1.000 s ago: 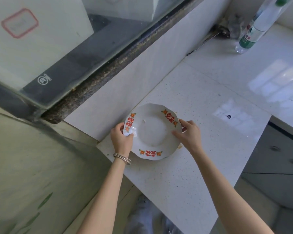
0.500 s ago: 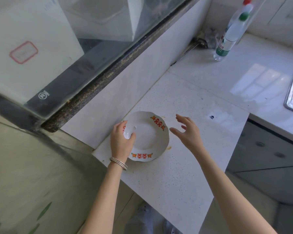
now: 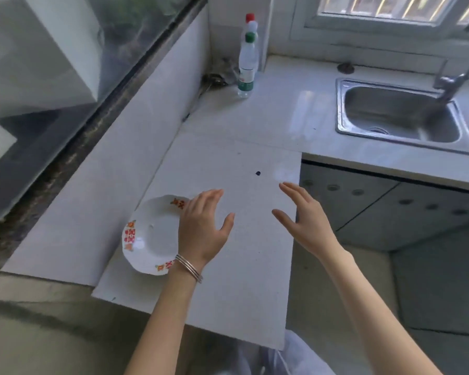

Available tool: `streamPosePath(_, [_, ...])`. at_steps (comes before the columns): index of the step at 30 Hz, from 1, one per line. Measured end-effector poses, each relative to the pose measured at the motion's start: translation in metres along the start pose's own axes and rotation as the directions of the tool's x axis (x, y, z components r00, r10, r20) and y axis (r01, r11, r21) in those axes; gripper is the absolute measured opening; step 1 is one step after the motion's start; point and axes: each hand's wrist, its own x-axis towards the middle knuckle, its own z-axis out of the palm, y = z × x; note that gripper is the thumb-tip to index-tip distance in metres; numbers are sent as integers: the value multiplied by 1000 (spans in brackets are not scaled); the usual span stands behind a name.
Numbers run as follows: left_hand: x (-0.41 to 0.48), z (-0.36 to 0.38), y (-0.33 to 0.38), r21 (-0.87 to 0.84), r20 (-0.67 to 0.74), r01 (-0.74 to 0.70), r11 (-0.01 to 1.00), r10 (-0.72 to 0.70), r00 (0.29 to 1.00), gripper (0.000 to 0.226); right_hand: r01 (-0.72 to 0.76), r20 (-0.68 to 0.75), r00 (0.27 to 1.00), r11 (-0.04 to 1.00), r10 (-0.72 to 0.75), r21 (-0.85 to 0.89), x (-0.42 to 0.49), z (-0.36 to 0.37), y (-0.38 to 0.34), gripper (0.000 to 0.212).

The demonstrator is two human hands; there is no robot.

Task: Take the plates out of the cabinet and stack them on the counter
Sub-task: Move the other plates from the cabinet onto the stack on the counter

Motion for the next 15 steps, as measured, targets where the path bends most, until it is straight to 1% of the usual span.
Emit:
streamPosePath(3, [-1,15,13,45,90,-150,988,145,985,56,-90,-86,993,993,84,-74,-38,-4,10,57])
streamPosePath(5, [-5,26,19,49,171,-265,963,254,952,57,-189,-172,970,978,172,-86,-67,-2,13,57])
streamPosePath(7, [-10,35,25,36,249,-368,929,348,904,58,-288,-242,935,953,260,-91,-96,3,12,58])
streamPosePath(9, [-18,42,34,9,321,-470,883,443,837,59,-389,-301,889,917,346,-92,-126,11,10,59])
streamPosePath(11, [-28,48,43,-19,382,-572,820,535,754,59,-491,-339,834,866,436,-92,-158,22,6,62])
streamPosePath(15, [-54,58,71,-128,450,-723,679,689,568,59,-681,-436,669,731,602,-38,-228,35,-9,67])
